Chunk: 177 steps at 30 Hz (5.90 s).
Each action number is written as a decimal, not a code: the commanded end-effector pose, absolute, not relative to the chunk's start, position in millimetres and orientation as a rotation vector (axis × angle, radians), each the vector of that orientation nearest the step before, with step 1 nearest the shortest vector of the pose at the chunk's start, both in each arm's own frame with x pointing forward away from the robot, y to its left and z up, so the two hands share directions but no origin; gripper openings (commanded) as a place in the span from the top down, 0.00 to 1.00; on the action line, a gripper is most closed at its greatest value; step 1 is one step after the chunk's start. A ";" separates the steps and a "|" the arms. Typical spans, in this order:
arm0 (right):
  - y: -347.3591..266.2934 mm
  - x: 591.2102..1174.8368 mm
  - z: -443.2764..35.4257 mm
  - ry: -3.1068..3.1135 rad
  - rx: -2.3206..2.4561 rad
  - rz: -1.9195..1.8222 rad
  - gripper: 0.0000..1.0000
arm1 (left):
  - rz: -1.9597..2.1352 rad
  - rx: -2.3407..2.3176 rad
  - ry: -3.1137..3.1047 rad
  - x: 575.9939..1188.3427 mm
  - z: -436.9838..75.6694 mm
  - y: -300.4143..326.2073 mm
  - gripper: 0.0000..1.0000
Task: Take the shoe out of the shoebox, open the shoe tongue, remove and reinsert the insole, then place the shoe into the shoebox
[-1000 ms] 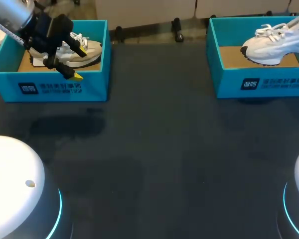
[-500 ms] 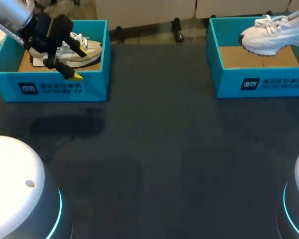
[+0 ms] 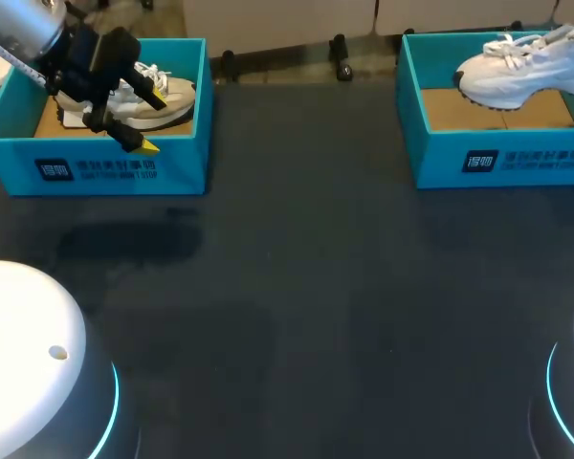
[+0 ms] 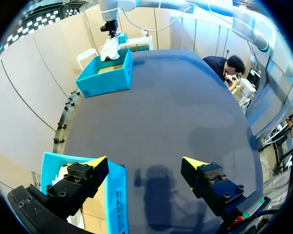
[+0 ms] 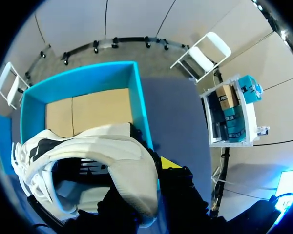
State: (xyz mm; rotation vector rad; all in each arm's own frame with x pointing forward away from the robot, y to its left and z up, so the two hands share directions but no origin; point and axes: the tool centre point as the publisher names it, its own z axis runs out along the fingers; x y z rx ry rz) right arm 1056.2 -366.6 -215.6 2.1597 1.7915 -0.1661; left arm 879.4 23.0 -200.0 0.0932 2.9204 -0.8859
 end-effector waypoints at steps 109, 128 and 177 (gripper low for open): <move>-322.2 1036.1 -314.9 1.683 2.256 -0.226 1.00 | -0.882 0.094 2.920 878.3 -199.9 23.5 0.00; -323.6 1015.1 -323.5 1.697 2.245 -0.243 1.00 | -0.882 0.094 2.920 878.3 -199.9 23.5 0.00; -341.0 1010.6 -359.7 1.692 2.223 -0.259 0.63 | -0.882 0.094 2.920 878.3 -199.9 23.5 0.00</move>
